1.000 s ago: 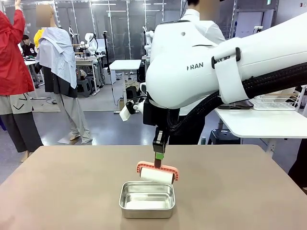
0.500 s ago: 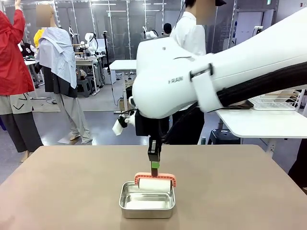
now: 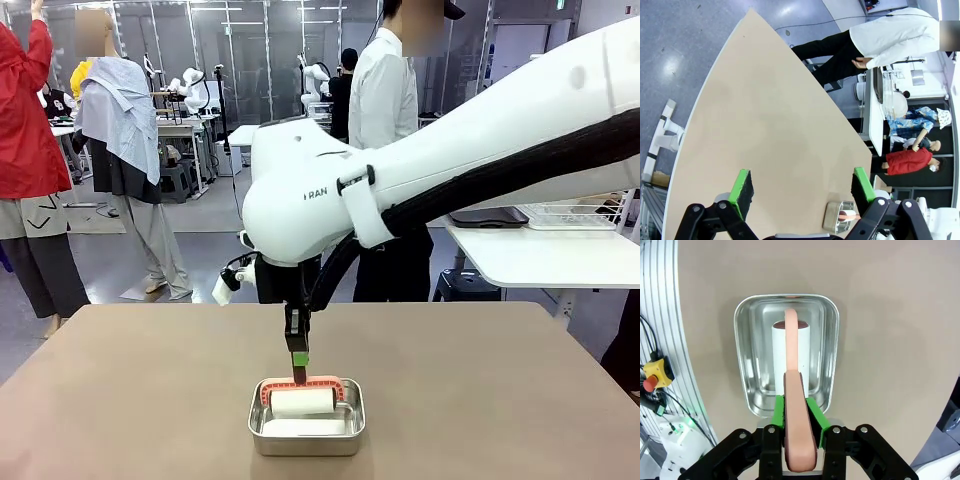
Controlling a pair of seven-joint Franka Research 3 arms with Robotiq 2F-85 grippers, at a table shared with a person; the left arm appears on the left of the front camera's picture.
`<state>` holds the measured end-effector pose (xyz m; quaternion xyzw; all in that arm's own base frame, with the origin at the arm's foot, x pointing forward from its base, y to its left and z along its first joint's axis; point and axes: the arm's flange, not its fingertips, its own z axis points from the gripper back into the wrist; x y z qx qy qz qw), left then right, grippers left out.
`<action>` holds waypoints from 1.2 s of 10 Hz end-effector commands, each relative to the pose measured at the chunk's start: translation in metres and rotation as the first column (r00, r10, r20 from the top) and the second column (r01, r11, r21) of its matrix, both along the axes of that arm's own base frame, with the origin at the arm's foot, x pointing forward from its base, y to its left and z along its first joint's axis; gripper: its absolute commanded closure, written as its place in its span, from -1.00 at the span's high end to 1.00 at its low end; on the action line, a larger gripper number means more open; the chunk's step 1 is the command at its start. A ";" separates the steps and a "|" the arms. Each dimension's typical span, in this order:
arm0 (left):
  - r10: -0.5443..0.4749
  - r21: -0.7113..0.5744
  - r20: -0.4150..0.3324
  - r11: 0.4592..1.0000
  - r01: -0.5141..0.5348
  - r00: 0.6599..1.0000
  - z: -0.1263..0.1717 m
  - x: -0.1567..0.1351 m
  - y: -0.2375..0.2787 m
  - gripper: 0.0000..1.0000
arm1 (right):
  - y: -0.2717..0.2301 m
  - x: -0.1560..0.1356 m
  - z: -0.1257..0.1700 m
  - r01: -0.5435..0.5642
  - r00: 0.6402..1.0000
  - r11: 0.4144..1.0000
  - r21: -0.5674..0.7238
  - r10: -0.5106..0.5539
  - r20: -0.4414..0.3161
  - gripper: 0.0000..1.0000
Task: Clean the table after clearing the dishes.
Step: Place the Lint Roller back on top of the Airtight Container.
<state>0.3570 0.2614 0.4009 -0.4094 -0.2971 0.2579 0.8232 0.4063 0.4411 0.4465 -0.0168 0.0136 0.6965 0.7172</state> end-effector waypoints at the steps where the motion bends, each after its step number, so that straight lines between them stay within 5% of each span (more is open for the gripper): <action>1: 0.009 -0.010 0.006 1.000 -0.009 1.000 0.002 -0.001 0.001 1.00 | 0.005 0.011 -0.006 -0.039 0.999 0.999 -0.018 0.039 -0.008 -0.55; 8: 0.009 -0.010 0.006 1.000 -0.009 1.000 0.002 -0.001 0.001 1.00 | -0.009 0.046 -0.039 -0.087 0.996 0.996 -0.009 0.087 -0.033 -0.55; 12: 0.009 -0.010 0.006 1.000 -0.009 1.000 0.002 -0.001 0.001 1.00 | -0.017 0.044 -0.030 -0.107 0.994 0.994 0.012 0.107 -0.026 0.93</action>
